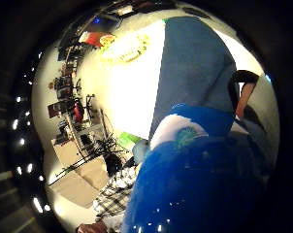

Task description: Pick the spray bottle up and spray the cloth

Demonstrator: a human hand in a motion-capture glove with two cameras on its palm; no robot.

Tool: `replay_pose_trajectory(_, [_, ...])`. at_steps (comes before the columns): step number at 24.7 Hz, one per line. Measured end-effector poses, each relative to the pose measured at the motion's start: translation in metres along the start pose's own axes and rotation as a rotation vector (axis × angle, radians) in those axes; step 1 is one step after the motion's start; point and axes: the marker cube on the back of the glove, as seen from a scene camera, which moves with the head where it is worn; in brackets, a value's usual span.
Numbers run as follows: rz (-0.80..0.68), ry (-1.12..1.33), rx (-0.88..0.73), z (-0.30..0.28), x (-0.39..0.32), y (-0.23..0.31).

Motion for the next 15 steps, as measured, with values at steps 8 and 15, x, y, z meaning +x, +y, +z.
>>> replay_pose_trajectory(8, [-0.086, -0.338, 0.073, -0.014, -0.001, 0.011])
replay_pose_trajectory(15, [-0.221, -0.636, 0.276, -0.028, -0.008, 0.019])
